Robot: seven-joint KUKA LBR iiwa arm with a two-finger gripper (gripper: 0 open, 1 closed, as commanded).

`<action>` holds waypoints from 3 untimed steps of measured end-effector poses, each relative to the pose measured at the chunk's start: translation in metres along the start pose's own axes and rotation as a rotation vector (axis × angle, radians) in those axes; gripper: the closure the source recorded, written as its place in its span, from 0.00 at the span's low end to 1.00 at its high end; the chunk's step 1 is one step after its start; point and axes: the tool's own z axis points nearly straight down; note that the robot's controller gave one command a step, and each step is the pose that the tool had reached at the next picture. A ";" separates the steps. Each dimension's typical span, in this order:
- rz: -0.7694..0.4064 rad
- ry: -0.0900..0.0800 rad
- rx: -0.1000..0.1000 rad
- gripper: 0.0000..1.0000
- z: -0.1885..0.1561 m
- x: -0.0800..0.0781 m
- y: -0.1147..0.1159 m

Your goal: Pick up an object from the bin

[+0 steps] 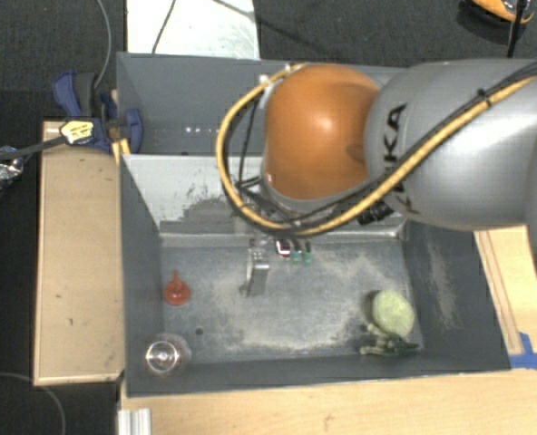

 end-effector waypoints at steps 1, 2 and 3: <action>0.005 -0.008 -0.001 0.00 -0.005 -0.002 -0.001; -0.134 -0.009 -0.001 0.00 0.036 0.000 0.019; -0.457 -0.012 -0.001 0.00 0.055 -0.007 0.065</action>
Offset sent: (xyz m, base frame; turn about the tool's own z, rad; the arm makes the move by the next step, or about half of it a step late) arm -0.0093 0.0745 -0.1511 -0.5088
